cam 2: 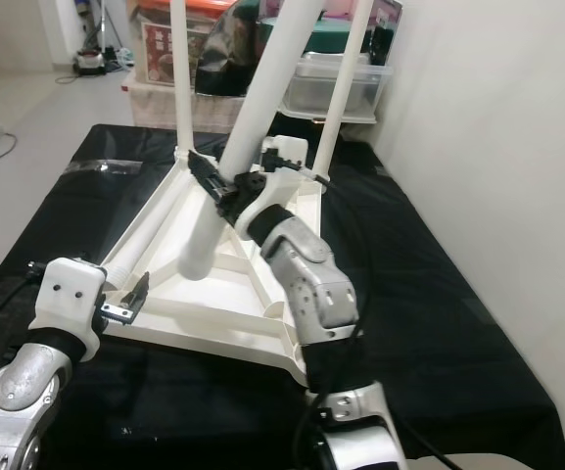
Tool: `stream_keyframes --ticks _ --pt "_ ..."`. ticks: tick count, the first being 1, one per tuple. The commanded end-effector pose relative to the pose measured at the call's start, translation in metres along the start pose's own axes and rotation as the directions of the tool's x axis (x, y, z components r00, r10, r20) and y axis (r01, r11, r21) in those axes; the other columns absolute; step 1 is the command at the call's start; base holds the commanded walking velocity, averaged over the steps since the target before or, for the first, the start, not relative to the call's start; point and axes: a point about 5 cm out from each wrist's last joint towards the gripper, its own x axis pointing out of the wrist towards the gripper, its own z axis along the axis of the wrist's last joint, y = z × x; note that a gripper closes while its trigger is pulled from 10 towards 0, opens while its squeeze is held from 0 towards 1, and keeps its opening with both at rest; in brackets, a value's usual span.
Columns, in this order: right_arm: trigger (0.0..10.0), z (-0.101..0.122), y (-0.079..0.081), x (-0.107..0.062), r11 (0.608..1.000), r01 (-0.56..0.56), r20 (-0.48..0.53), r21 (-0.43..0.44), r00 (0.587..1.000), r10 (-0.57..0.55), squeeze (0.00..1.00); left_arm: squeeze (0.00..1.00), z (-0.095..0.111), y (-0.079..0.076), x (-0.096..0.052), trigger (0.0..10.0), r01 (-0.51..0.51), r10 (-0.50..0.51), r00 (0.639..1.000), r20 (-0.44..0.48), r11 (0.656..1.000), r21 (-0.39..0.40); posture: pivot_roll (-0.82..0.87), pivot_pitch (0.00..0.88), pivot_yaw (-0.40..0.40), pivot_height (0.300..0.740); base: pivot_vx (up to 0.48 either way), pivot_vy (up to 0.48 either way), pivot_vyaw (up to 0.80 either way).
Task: Building children table
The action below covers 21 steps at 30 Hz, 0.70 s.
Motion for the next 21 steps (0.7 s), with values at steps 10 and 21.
stream_keyframes --ticks 10,21 --pt "10.0 0.006 -0.014 -0.016 0.987 -0.109 -0.075 -0.117 0.992 0.101 0.0 0.0 0.001 -0.004 -0.003 10.0 0.018 -0.018 1.0 0.012 1.0 0.015 0.11 0.0 -0.094 0.74 0.0 0.0 0.0" --pt "10.0 0.023 -0.037 -0.053 0.905 -0.394 -0.301 -0.162 0.893 0.335 0.0 0.0 -0.012 0.004 -0.01 10.0 0.006 -0.006 1.0 -0.03 1.0 -0.002 0.08 0.0 -0.087 0.74 0.0 0.0 0.0"
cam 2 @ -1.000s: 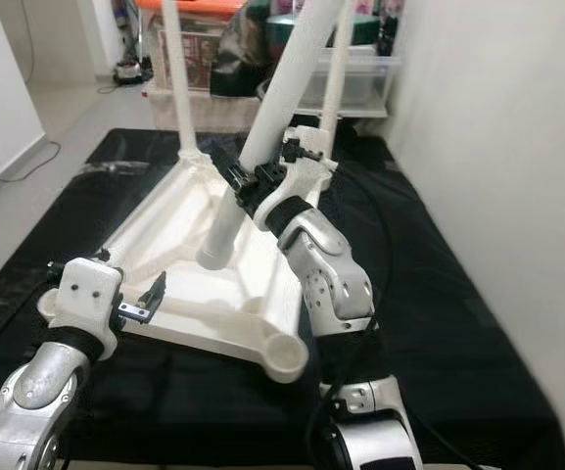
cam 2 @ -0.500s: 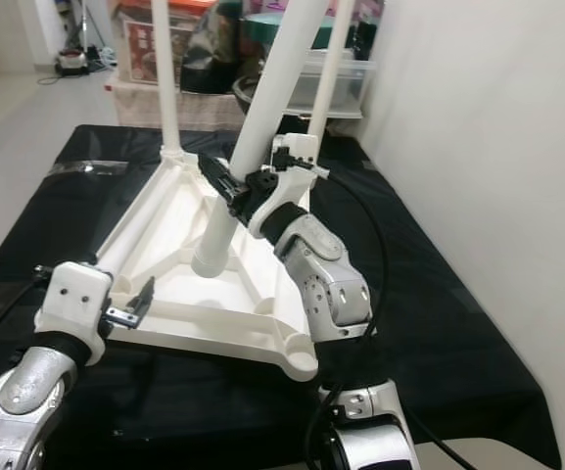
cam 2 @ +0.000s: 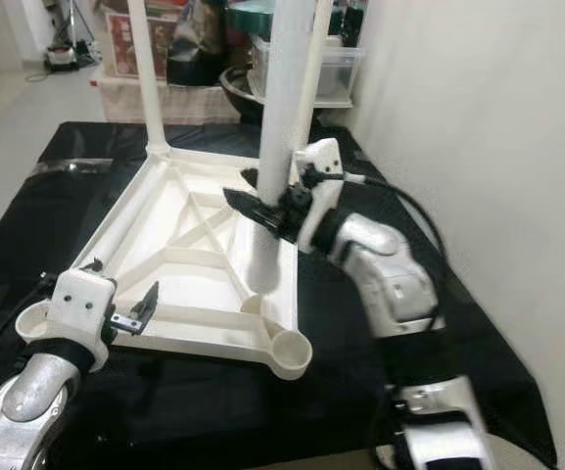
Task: Building children table
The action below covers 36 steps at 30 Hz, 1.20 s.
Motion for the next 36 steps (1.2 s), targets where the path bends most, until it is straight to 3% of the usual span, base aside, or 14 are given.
stream_keyframes --ticks 1,6,13,18,29,36 --pt "10.0 0.003 0.005 0.0 0.999 -0.044 0.018 0.008 0.999 0.044 0.0 0.0 -0.002 0.001 -0.001 10.0 0.01 -0.01 1.0 -0.002 1.0 0.003 0.08 0.0 -0.087 0.74 0.0 0.0 0.0" --pt "10.0 -0.001 0.02 -0.016 0.986 -0.152 0.021 0.064 0.988 0.151 0.0 0.0 -0.004 0.01 -0.004 10.0 -0.002 0.002 1.0 -0.011 1.0 -0.003 0.08 0.0 -0.075 0.74 0.0 0.0 0.0" --pt "10.0 -0.006 0.027 -0.025 0.976 -0.205 0.0 0.078 0.979 0.206 0.0 0.0 -0.006 0.014 -0.005 10.0 -0.005 0.005 1.0 -0.016 1.0 0.002 0.08 0.0 -0.068 0.74 0.0 0.0 0.0" --pt "10.0 -0.015 0.029 -0.038 0.961 -0.272 -0.092 0.054 0.957 0.276 0.0 0.0 -0.007 0.014 -0.003 10.0 0.003 -0.003 1.0 -0.012 1.0 0.005 0.07 0.0 -0.063 0.74 0.0 0.0 0.0" --pt "10.0 -0.02 0.03 -0.038 0.96 -0.272 -0.107 0.062 0.955 0.277 0.0 0.0 -0.007 0.014 -0.003 10.0 0.003 -0.003 1.0 -0.009 1.0 -0.001 0.07 0.0 -0.067 0.74 0.0 0.0 0.0" --pt "10.0 -0.032 0.043 -0.019 0.959 -0.273 -0.078 0.071 0.957 0.279 0.0 0.0 -0.007 0.012 -0.002 10.0 0.003 -0.003 1.0 -0.006 1.0 -0.002 0.08 0.0 -0.075 0.74 0.0 0.0 0.0"
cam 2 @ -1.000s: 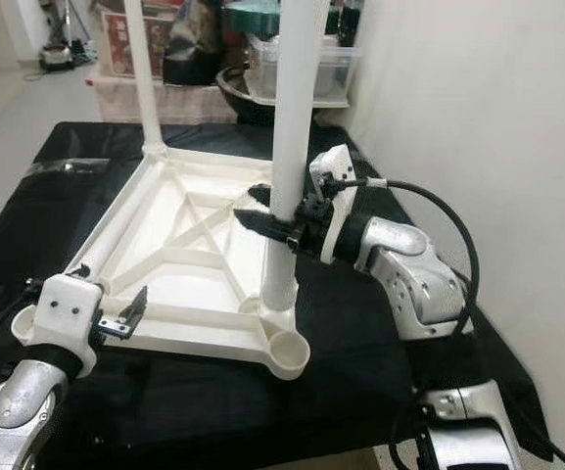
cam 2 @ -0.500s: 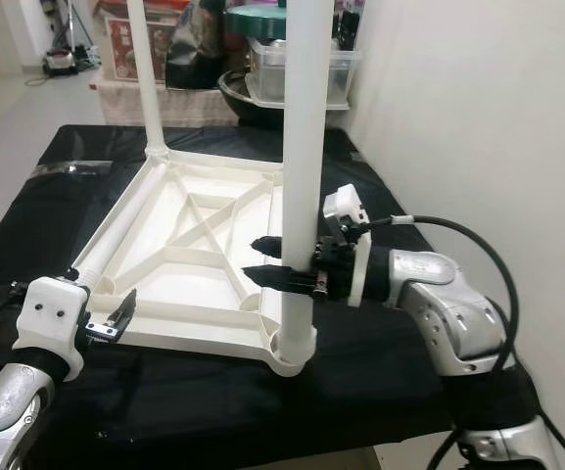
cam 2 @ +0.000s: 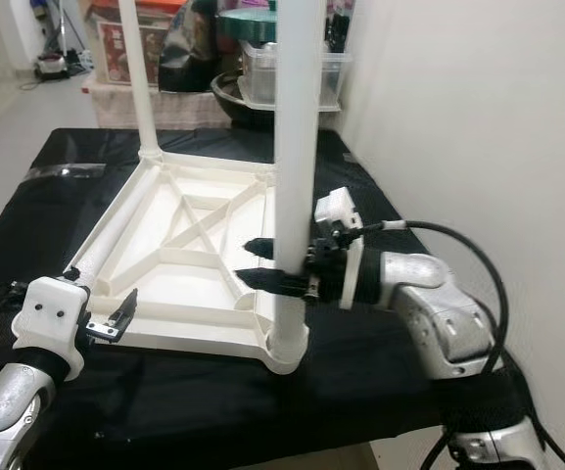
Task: Building children table
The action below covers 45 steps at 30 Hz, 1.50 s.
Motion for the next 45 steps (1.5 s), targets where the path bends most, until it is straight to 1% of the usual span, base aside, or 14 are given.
stream_keyframes --ticks 1,15,17,31,32,34,35,36,37,38,39,41,43,45 --pt "10.0 -0.013 0.006 0.01 0.999 -0.03 -0.022 0.033 0.999 0.03 0.0 0.0 -0.003 -0.001 0.002 10.0 0.008 -0.008 1.0 -0.008 1.0 0.004 0.08 0.0 -0.078 0.74 0.0 0.0 0.0" --pt "10.0 -0.02 0.006 0.011 0.998 -0.04 -0.035 0.045 0.999 0.041 0.0 0.0 -0.003 -0.003 0.001 10.0 0.005 -0.005 1.0 -0.008 1.0 -0.004 0.08 0.0 -0.083 0.74 0.0 0.0 0.0" --pt "10.0 -0.026 0.009 0.007 0.994 -0.009 0.0 0.108 1.0 0.009 0.0 0.0 -0.004 -0.002 0.0 10.0 -0.001 0.001 1.0 -0.013 1.0 -0.016 0.09 0.0 -0.083 0.74 0.0 0.0 0.0" --pt "10.0 -0.045 0.021 0.018 0.975 0.011 0.038 0.223 0.999 -0.02 0.0 0.0 -0.005 0.0 0.0 10.0 -0.004 0.004 1.0 -0.02 1.0 -0.018 0.1 0.0 -0.082 0.74 0.0 0.0 0.0" --pt "10.0 -0.051 0.019 0.022 0.968 0.057 0.018 0.246 0.998 -0.063 0.0 0.0 -0.005 0.001 0.0 10.0 -0.009 0.008 1.0 -0.02 1.0 -0.018 0.1 0.0 -0.084 0.74 0.0 0.0 0.0" --pt "10.0 -0.051 0.019 0.022 0.968 0.057 0.018 0.246 0.998 -0.063 0.0 0.0 -0.005 0.001 0.0 10.0 -0.009 0.008 1.0 -0.02 1.0 -0.018 0.1 0.0 -0.084 0.74 0.0 0.0 0.0" --pt "10.0 -0.057 0.016 0.025 0.957 0.123 -0.009 0.263 0.992 -0.125 0.0 0.0 -0.004 0.001 0.0 10.0 -0.012 0.011 1.0 -0.02 1.0 -0.018 0.1 0.0 -0.086 0.74 0.0 0.0 0.0" --pt "10.0 -0.068 0.005 0.028 0.917 0.296 -0.107 0.268 0.955 -0.277 0.0 0.0 -0.005 0.001 0.0 10.0 -0.017 0.017 1.0 -0.024 1.0 -0.015 0.1 0.0 -0.086 0.74 0.0 0.0 0.0" --pt "10.0 -0.076 -0.003 0.029 0.874 0.413 -0.177 0.257 0.909 -0.378 0.0 0.0 -0.005 0.002 -0.001 10.0 -0.021 0.021 0.999 -0.027 1.0 -0.013 0.11 0.0 -0.088 0.74 0.0 0.0 0.0" --pt "10.0 -0.076 -0.003 0.029 0.874 0.413 -0.177 0.257 0.909 -0.378 0.0 0.0 -0.005 0.002 -0.001 10.0 -0.021 0.021 0.999 -0.027 1.0 -0.013 0.11 0.0 -0.088 0.74 0.0 0.0 0.0" --pt "10.0 -0.096 -0.024 0.014 0.606 0.765 -0.335 0.217 0.642 -0.69 0.0 0.0 -0.004 0.004 -0.001 10.0 -0.029 0.028 0.999 -0.026 1.0 -0.011 0.11 0.0 -0.091 0.74 0.0 0.0 0.0" --pt "10.0 -0.096 -0.024 0.014 0.606 0.765 -0.335 0.217 0.642 -0.69 0.0 0.0 -0.004 0.004 -0.001 10.0 -0.029 0.028 0.999 -0.026 1.0 -0.011 0.11 0.0 -0.091 0.74 0.0 0.0 0.0" --pt "10.0 -0.102 -0.028 0.006 0.424 0.881 -0.356 0.207 0.472 -0.807 0.0 0.0 -0.003 0.005 -0.001 10.0 -0.038 0.038 0.999 -0.024 0.999 -0.005 0.12 0.0 -0.088 0.74 0.0 0.0 0.0" --pt "10.0 -0.103 -0.025 0.005 0.334 0.913 -0.342 0.236 0.4 -0.85 0.0 0.0 -0.002 0.007 -0.001 10.0 -0.049 0.049 0.999 -0.022 0.999 0.0 0.12 0.0 -0.09 0.74 0.0 0.0 0.0"
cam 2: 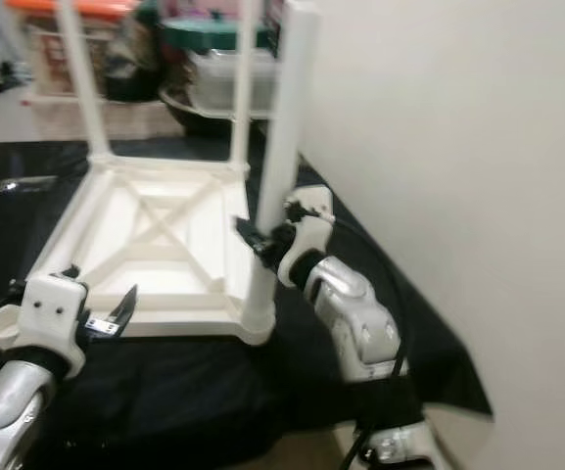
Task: Building children table
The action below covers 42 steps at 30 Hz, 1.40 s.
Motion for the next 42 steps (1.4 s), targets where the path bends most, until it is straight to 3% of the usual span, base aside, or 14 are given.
stream_keyframes --ticks 1,6,14,15,17,19,21,22,42 --pt "10.0 -0.044 -0.028 -0.013 0.978 0.209 -0.181 0.025 0.963 -0.201 0.0 0.0 0.001 0.001 0.001 10.0 -0.006 0.006 1.0 -0.005 1.0 0.009 0.12 0.0 -0.09 0.74 0.0 0.0 0.0" --pt "10.0 -0.043 -0.009 -0.017 0.988 0.154 -0.152 0.007 0.977 -0.151 0.0 0.0 0.0 0.004 0.001 10.0 -0.015 0.015 1.0 -0.009 1.0 0.019 0.11 0.0 -0.087 0.74 0.0 0.0 0.0" --pt "10.0 -0.041 -0.006 -0.014 0.989 0.151 -0.153 0.004 0.977 -0.148 0.0 0.0 0.0 0.004 0.002 10.0 -0.017 0.017 1.0 -0.01 1.0 0.019 0.11 0.0 -0.088 0.74 0.0 0.0 0.0" --pt "10.0 -0.039 -0.004 -0.007 0.985 0.171 -0.158 0.011 0.973 -0.167 0.43 0.0 0.0 0.003 0.004 10.0 -0.02 0.02 1.0 -0.012 1.0 0.015 0.11 0.0 -0.09 0.74 0.0 0.0 0.0" --pt "10.0 -0.037 -0.002 -0.005 0.985 0.174 -0.157 0.014 0.973 -0.169 0.43 0.0 -0.001 0.002 0.004 10.0 -0.02 0.02 1.0 -0.013 1.0 0.014 0.11 0.0 -0.09 0.74 0.0 0.0 0.0" --pt "10.0 -0.03 0.0 0.0 0.982 0.185 -0.125 0.026 0.976 -0.18 0.29 0.0 -0.001 0.002 0.004 10.0 -0.017 0.017 1.0 -0.015 1.0 0.014 0.11 0.0 -0.089 0.74 0.0 0.0 0.0" --pt "10.0 -0.027 0.0 0.001 0.982 0.189 -0.113 0.028 0.976 -0.185 0.29 0.0 -0.001 0.002 0.004 10.0 -0.016 0.016 1.0 -0.015 1.0 0.014 0.11 0.0 -0.089 0.74 0.0 0.0 0.0" --pt "10.0 -0.021 0.001 0.002 0.983 0.182 -0.09 0.03 0.98 -0.178 0.0 0.0 -0.001 0.001 0.005 10.0 -0.013 0.013 1.0 -0.016 1.0 0.014 0.1 0.0 -0.087 0.74 0.0 0.0 0.0" --pt "10.0 -0.013 0.004 0.003 0.986 0.162 -0.068 0.038 0.985 -0.159 0.0 0.0 -0.001 0.0 0.008 10.0 0.004 -0.004 1.0 -0.015 1.0 0.023 0.1 0.0 -0.087 0.74 0.0 0.0 0.0"
